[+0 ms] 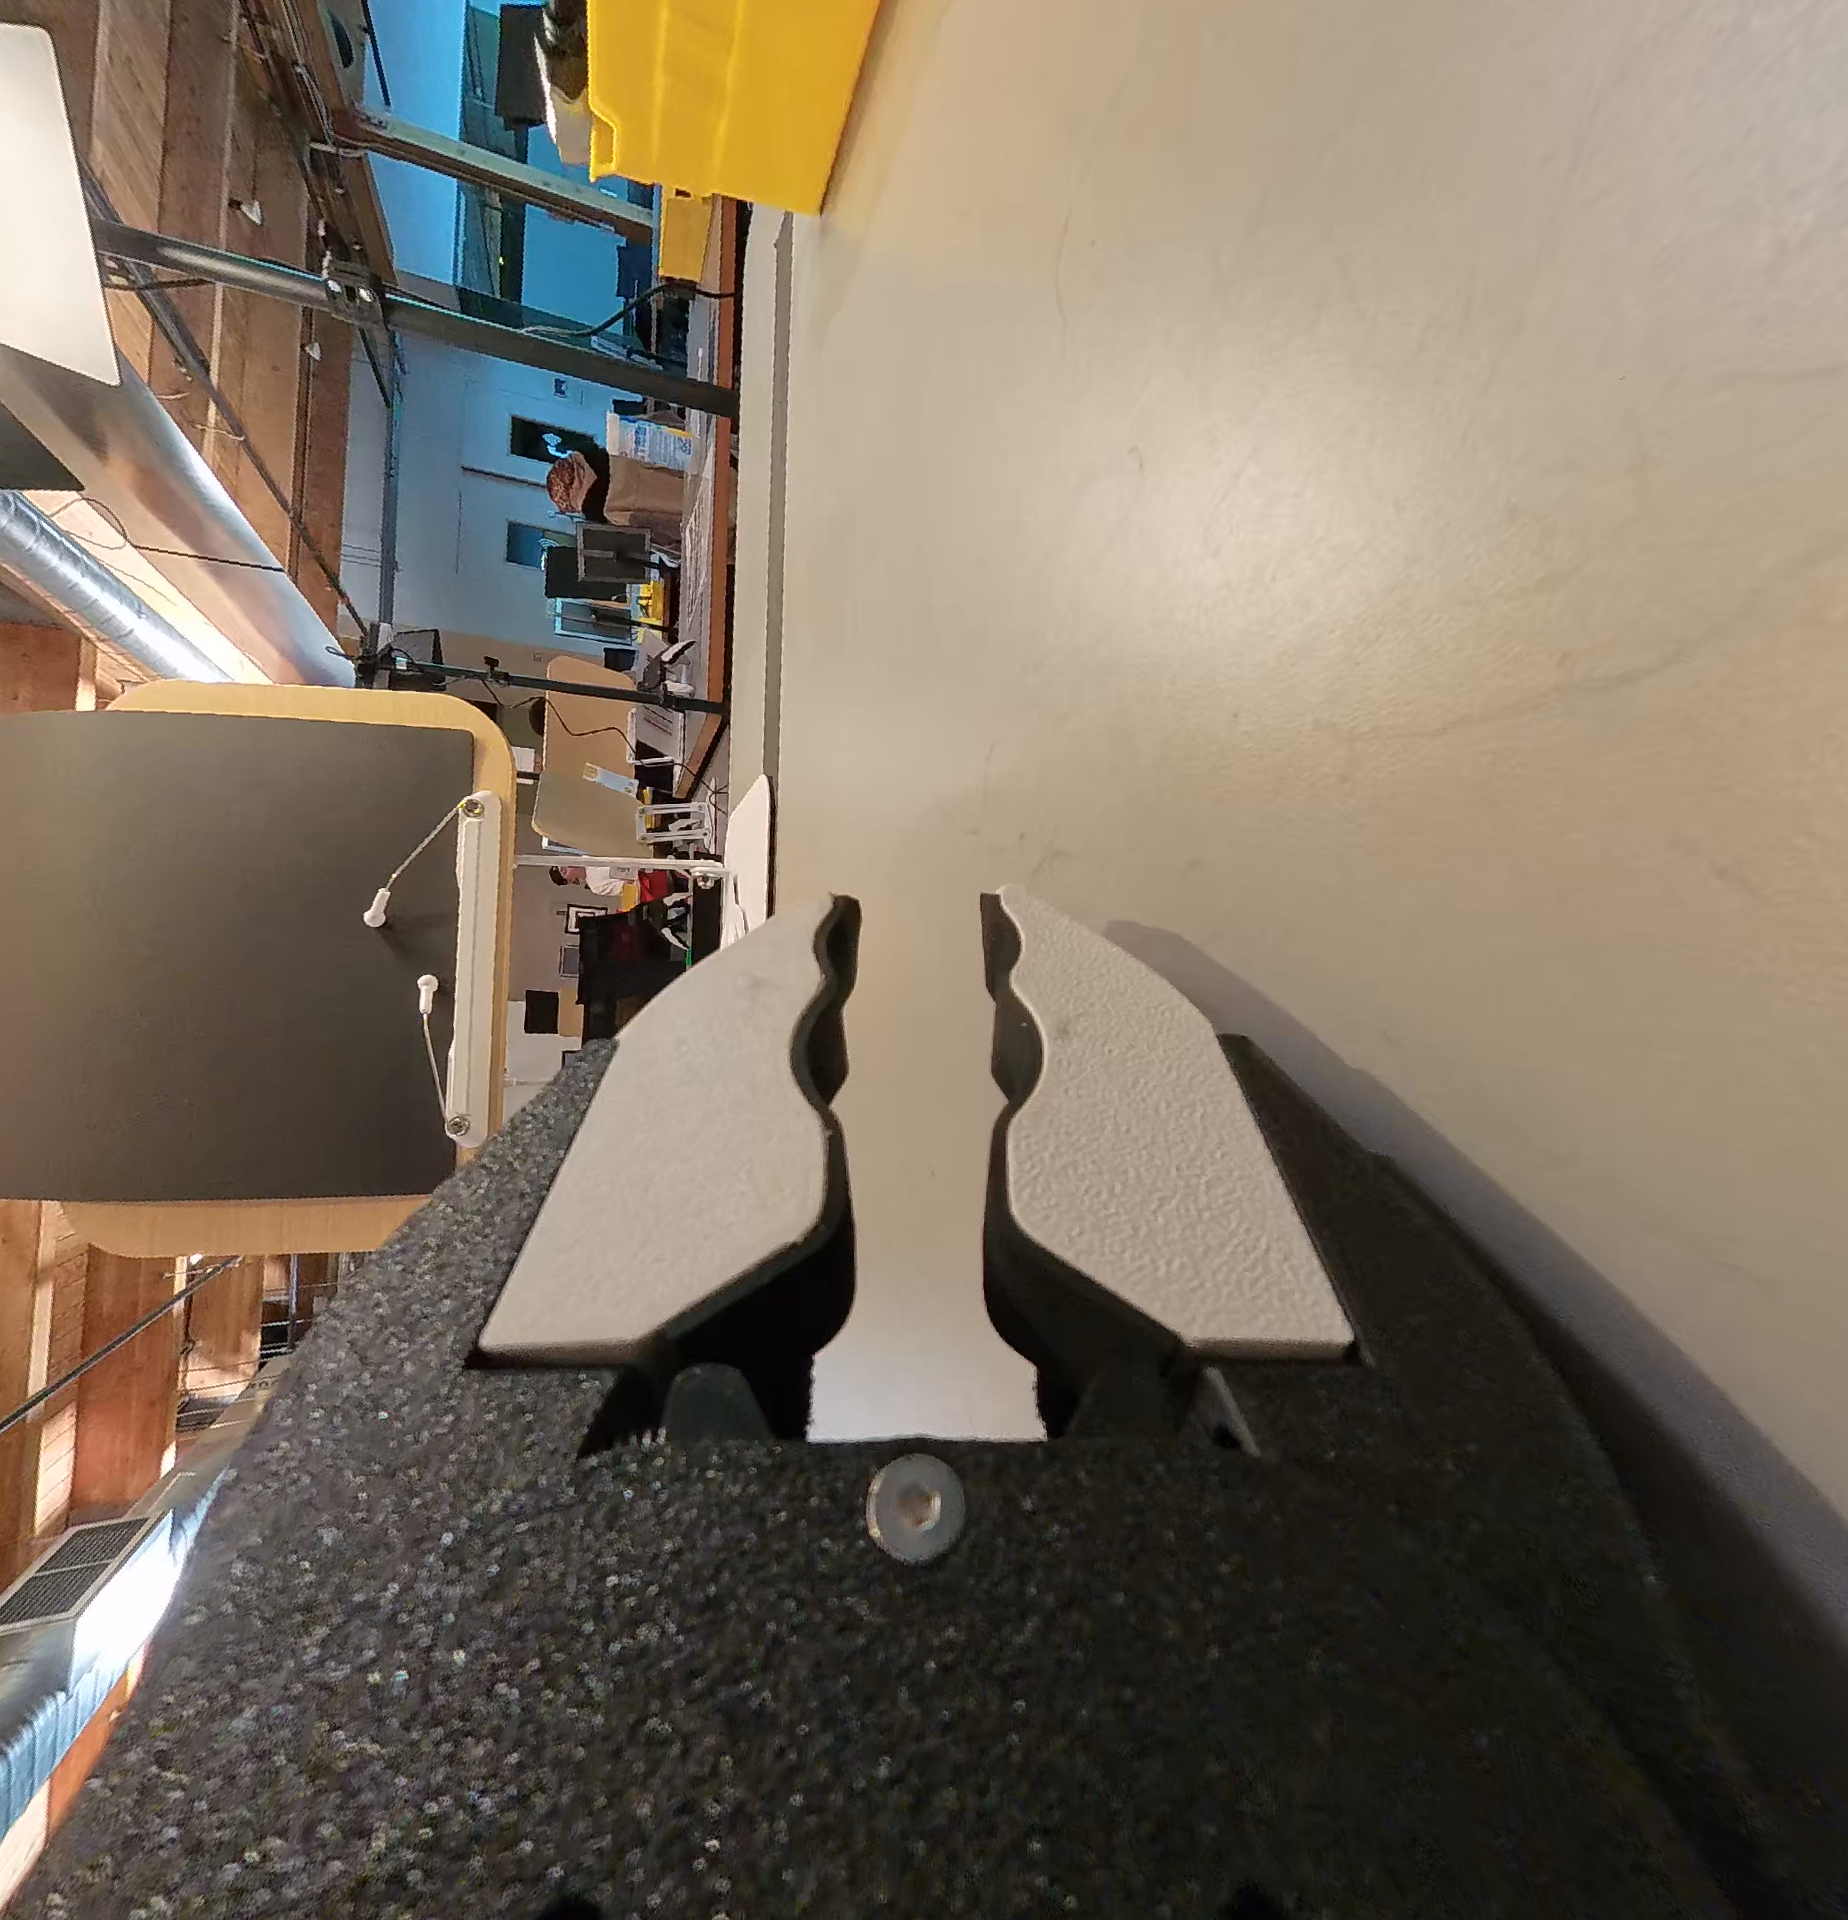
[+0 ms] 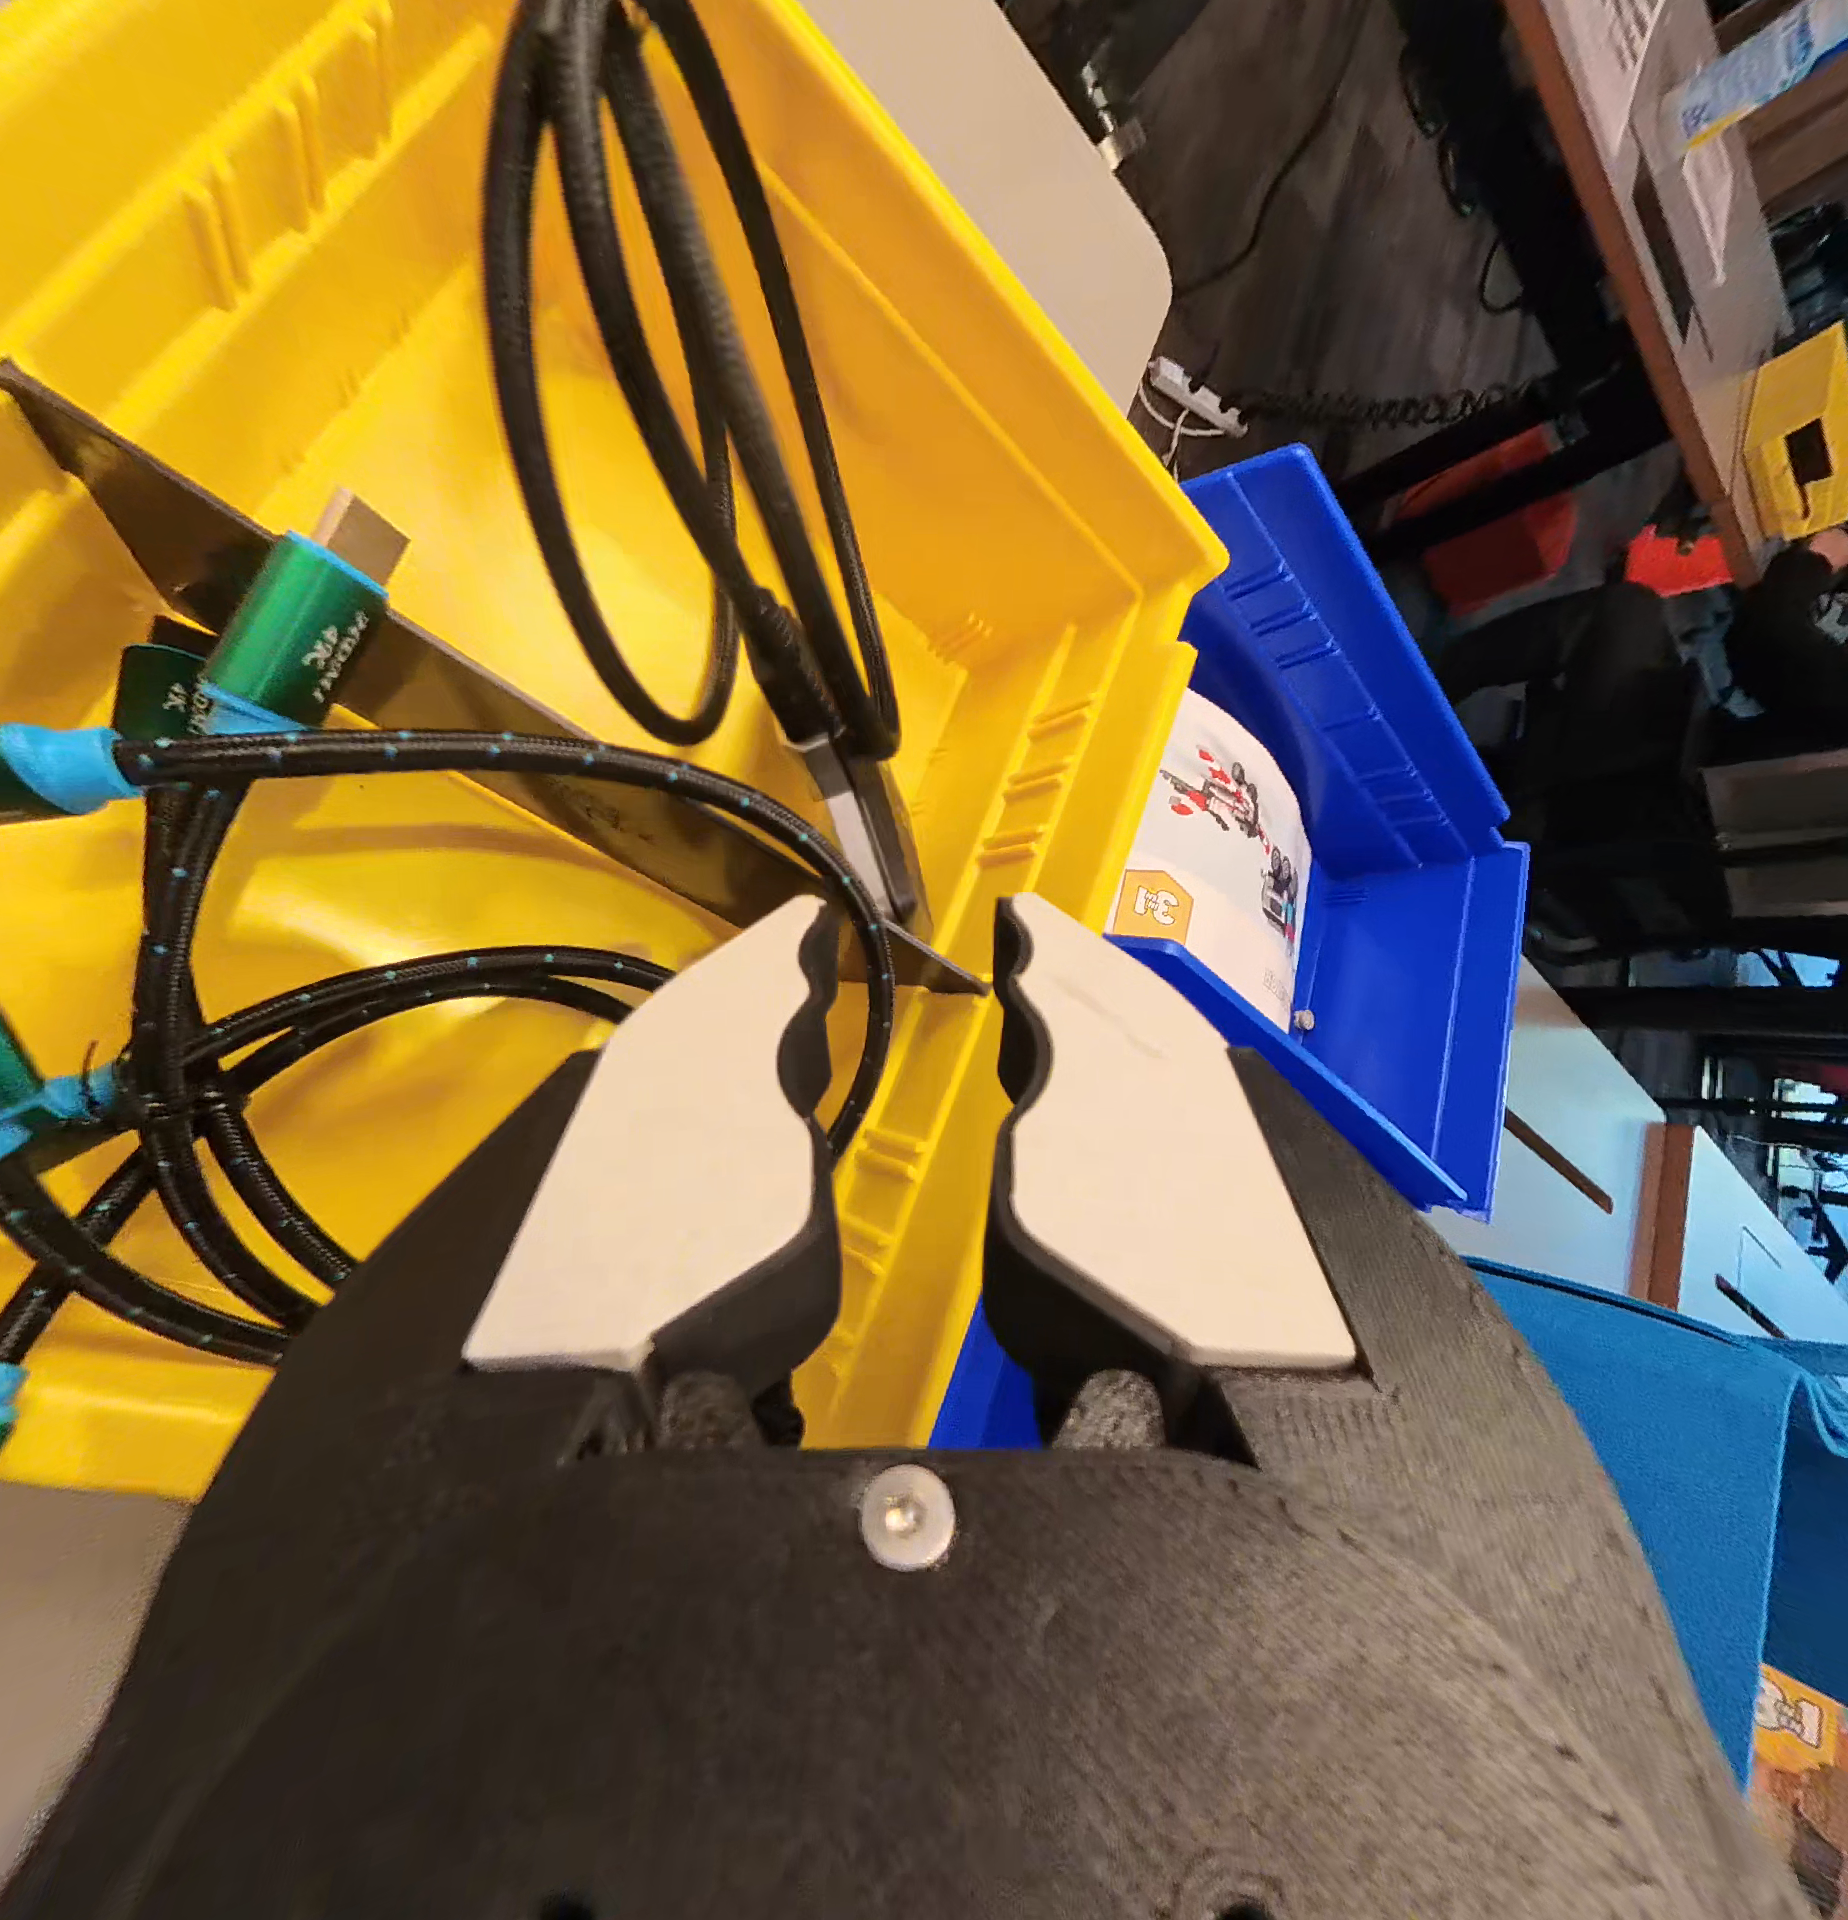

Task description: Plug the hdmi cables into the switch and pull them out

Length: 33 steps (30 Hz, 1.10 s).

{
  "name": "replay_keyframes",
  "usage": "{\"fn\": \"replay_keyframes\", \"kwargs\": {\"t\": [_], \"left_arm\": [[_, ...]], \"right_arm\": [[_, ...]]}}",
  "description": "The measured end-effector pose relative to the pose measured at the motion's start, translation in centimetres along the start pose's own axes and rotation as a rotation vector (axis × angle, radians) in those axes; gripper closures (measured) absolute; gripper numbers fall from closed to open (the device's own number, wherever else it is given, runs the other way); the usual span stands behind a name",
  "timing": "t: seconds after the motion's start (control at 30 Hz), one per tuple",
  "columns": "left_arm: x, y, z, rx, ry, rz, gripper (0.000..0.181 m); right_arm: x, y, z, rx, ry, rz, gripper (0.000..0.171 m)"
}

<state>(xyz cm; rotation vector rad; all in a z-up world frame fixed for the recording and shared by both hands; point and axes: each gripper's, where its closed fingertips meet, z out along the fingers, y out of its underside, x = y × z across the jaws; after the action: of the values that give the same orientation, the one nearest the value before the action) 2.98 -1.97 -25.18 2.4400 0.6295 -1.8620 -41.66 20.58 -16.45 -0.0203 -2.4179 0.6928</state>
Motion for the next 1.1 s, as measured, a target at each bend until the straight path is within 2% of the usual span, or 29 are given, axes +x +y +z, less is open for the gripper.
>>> {"fn": "replay_keyframes", "kwargs": {"t": [0.17, 0.3, 0.47, 0.6, 0.7, 0.9, 0.97, 1.1], "left_arm": [[0.0, -0.2, 0.0, 0.002, -0.002, 0.009, 0.157], [-0.2, 0.0, -0.1, -0.003, -0.011, 0.004, 0.158], [-0.9, 1.1, -0.1, -0.017, -0.026, -0.039, 0.157], [-1.8, 2.4, -0.3, -0.041, -0.049, -0.117, 0.154], [-3.2, 3.2, -1.2, -0.031, -0.079, -0.283, 0.15], [-6.5, 5.9, -5.3, 0.021, -0.149, -0.917, 0.136], [-7.5, 7.3, -8.0, 0.013, -0.232, -1.048, 0.132], [-8.4, 11.3, -15.8, -0.063, -0.512, -1.159, 0.127]], "right_arm": [[0.6, -0.6, 0.7, 0.003, 0.061, -0.032, 0.147], [-1.0, -3.6, -1.5, 0.122, 0.078, -0.07, 0.148], [-7.7, -6.9, -6.2, 0.274, -0.002, -0.107, 0.144], [-13.4, -7.5, -9.5, 0.394, -0.066, -0.032, 0.142], [-15.9, -6.6, -10.6, 0.471, -0.099, 0.103, 0.14], [-17.0, -3.0, -9.6, 0.526, -0.046, 0.33, 0.128], [-16.6, -2.1, -9.4, 0.54, -0.02, 0.379, 0.125], [-16.3, -1.2, -9.0, 0.551, -0.023, 0.41, 0.123]]}}
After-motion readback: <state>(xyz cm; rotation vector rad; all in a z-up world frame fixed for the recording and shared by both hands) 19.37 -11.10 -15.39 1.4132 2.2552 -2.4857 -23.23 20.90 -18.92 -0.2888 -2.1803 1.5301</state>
